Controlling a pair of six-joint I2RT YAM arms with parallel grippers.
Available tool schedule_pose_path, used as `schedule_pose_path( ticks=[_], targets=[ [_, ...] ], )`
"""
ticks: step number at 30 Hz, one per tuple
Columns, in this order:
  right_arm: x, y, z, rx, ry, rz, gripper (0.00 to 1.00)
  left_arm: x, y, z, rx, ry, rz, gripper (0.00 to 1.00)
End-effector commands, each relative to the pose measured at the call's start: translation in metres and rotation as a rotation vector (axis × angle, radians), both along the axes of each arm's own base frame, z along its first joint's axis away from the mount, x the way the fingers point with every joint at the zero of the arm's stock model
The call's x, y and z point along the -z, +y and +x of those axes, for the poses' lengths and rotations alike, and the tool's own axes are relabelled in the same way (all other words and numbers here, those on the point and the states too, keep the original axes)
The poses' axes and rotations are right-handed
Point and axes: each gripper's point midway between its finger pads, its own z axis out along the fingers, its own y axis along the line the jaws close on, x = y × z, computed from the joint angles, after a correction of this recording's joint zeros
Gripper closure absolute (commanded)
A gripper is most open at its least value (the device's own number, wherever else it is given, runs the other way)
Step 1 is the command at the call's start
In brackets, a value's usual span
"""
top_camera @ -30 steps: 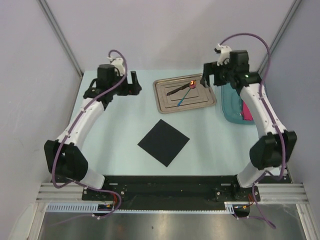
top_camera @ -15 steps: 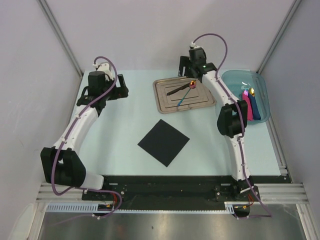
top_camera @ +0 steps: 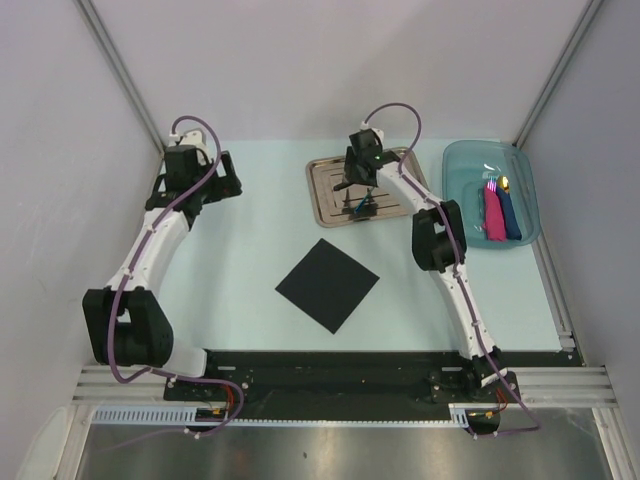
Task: Place the utensils on the paper napkin and roll it up
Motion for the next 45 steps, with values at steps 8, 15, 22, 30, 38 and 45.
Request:
schedule_pose_path(
  ticks=[8, 15, 22, 30, 38, 45],
  targets=[
    [-0.006, 0.004, 0.036, 0.095, -0.145, 0.028, 0.33, 0.009, 0.021, -0.004, -0.058, 0.014, -0.015, 0.0],
    [-0.001, -0.004, 0.045, 0.13, -0.201, -0.034, 0.37, 0.013, 0.026, -0.005, -0.068, 0.026, -0.012, 0.0],
    [0.003, -0.001, 0.041, 0.089, -0.202, -0.102, 0.35, 0.017, 0.033, -0.003, -0.085, 0.038, -0.015, 0.0],
    [0.019, -0.001, 0.024, -0.003, -0.112, -0.179, 0.43, 0.016, 0.045, -0.004, -0.113, 0.061, -0.025, 0.0],
    [0.029, 0.007, -0.005, -0.269, 0.01, -0.213, 0.62, 0.008, 0.055, -0.007, -0.126, 0.041, -0.015, 0.0],
    [0.009, 0.006, -0.02, -0.372, 0.061, -0.074, 0.69, 0.005, 0.053, -0.007, -0.115, 0.034, -0.033, 0.0]
  ],
)
